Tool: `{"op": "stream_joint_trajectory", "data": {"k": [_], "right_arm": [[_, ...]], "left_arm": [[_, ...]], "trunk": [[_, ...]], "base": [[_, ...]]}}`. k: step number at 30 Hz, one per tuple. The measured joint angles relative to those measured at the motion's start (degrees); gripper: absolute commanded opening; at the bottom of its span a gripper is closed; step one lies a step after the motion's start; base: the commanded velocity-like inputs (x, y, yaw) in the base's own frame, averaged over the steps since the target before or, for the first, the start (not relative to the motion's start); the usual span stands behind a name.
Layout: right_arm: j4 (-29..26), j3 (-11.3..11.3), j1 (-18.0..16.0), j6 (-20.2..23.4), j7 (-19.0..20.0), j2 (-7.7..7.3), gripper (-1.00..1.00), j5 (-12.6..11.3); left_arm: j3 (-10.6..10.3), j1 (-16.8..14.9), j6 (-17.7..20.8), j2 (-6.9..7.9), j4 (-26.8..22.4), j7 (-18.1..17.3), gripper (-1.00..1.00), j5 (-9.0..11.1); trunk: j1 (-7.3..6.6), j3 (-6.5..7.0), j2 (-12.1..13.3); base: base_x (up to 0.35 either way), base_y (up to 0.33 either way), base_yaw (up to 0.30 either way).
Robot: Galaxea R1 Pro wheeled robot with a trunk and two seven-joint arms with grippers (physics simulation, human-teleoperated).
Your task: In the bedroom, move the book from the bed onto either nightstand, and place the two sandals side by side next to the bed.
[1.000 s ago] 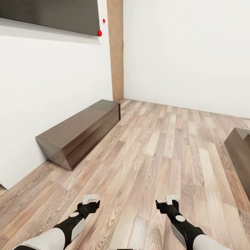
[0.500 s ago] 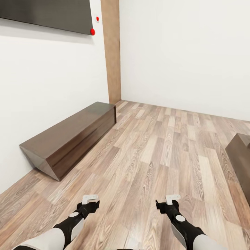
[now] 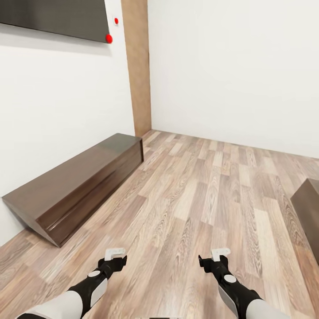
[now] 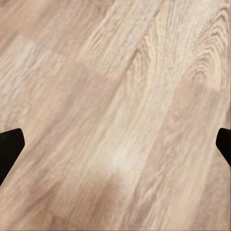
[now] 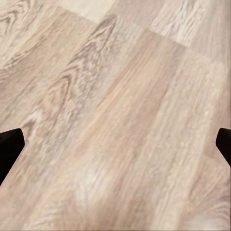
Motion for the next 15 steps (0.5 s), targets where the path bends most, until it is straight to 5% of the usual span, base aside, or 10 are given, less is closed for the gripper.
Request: {"op": "stream_joint_trajectory", "data": {"k": [15], "right_arm": [[0.00, 0.00, 0.00, 0.00, 0.06, -0.01, 1.00, -0.01]], "left_arm": [[0.01, 0.00, -0.11, 0.00, 0.00, 0.00, 1.00, 0.09]], "trunk": [[0.00, 0.00, 0.00]], "base": [[0.311, -0.109, 0.000]]}}
